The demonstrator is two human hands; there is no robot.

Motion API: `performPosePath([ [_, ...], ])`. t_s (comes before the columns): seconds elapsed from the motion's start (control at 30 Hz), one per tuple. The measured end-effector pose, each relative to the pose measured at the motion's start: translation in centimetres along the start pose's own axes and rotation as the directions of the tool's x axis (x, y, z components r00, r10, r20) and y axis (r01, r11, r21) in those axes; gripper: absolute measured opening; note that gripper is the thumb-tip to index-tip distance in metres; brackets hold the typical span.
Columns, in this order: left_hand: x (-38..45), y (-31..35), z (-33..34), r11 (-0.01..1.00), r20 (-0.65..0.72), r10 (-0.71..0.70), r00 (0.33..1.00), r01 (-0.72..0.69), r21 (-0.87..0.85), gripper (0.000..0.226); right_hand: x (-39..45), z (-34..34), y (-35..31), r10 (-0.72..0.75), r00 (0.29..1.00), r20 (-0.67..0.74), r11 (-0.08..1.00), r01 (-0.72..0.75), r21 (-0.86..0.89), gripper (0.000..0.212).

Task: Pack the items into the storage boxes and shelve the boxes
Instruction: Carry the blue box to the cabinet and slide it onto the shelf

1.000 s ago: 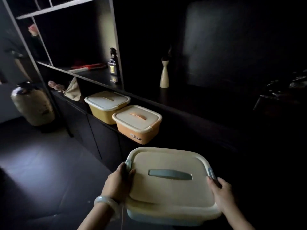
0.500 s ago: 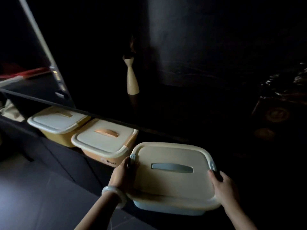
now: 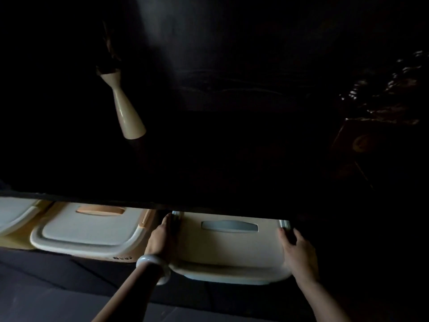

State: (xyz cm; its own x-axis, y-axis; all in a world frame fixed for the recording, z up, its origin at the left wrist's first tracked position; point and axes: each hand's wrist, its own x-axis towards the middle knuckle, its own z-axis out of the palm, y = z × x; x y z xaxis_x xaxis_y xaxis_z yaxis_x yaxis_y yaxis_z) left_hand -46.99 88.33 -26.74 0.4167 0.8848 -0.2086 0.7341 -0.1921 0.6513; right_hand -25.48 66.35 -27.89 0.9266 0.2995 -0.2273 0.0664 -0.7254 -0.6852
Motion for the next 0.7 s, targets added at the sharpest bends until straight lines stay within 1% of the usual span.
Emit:
performPosePath([
  [0.07, 0.6, -0.6, 0.0, 0.998, 0.008, 0.019, 1.000, -0.020, 0.056, 0.042, -0.6, 0.6, -0.1, 0.013, 0.999, -0.034, 1.000, -0.014, -0.013, 0.063],
  [0.1, 0.8, -0.8, 0.0, 1.000, 0.010, 0.011, 1.000, -0.012, 0.026, 0.039, -0.7, 0.8, -0.2, 0.019, 0.999, -0.049, 1.000, -0.020, -0.020, 0.063],
  [0.2, 0.8, -1.3, -0.5, 0.985, 0.070, -0.031, 0.997, 0.042, -0.166, 0.033, -1.2, 1.2, -0.5, 0.029, 0.996, -0.088, 0.999, -0.033, -0.033, 0.063],
  [0.27, 0.5, -1.5, -0.6, 0.980, 0.085, -0.022, 0.996, 0.038, -0.196, 0.038, -1.4, 1.2, -0.6, 0.029, 0.994, -0.107, 0.999, -0.033, -0.040, 0.062],
  [0.33, -0.2, -1.8, -0.7, 0.991, 0.075, 0.044, 0.996, -0.034, -0.131, 0.042, -1.5, 1.2, -0.8, 0.027, 0.994, -0.107, 0.998, -0.032, -0.046, 0.061],
  [0.4, -1.4, -2.2, -0.9, 0.992, 0.073, 0.128, 0.989, -0.129, -0.002, 0.051, -1.6, 1.3, -1.0, 0.016, 0.994, -0.104, 0.999, -0.021, -0.044, 0.060],
  [0.43, -2.1, -2.6, -1.0, 0.987, 0.080, 0.154, 0.985, -0.157, 0.036, 0.057, -1.6, 1.3, -1.0, 0.011, 0.994, -0.110, 0.999, -0.016, -0.045, 0.060],
  [0.5, -3.6, -3.7, -0.9, 0.982, 0.096, 0.178, 0.979, -0.184, 0.052, 0.060, -1.6, 1.4, -1.2, 0.003, 0.993, -0.121, 0.998, -0.010, -0.058, 0.059],
  [0.57, -5.5, -4.6, -0.4, 0.985, 0.099, 0.174, 0.980, -0.173, -0.015, 0.070, -1.7, 1.8, -1.4, 0.000, 0.993, -0.122, 0.997, -0.009, -0.072, 0.059],
  [0.63, -7.1, -5.1, 0.2, 0.984, 0.096, 0.131, 0.987, -0.119, -0.129, 0.088, -1.6, 2.2, -1.8, 0.001, 0.993, -0.115, 0.996, -0.010, -0.085, 0.058],
  [0.67, -7.6, -5.1, 0.6, 0.979, 0.099, 0.131, 0.986, -0.113, -0.171, 0.091, -1.6, 2.4, -2.0, -0.001, 0.993, -0.115, 0.996, -0.009, -0.088, 0.058],
  [0.7, -7.8, -5.2, 1.0, 0.971, 0.101, 0.134, 0.986, -0.110, -0.213, 0.088, -1.6, 2.6, -2.4, -0.005, 0.994, -0.113, 0.996, -0.005, -0.090, 0.058],
])
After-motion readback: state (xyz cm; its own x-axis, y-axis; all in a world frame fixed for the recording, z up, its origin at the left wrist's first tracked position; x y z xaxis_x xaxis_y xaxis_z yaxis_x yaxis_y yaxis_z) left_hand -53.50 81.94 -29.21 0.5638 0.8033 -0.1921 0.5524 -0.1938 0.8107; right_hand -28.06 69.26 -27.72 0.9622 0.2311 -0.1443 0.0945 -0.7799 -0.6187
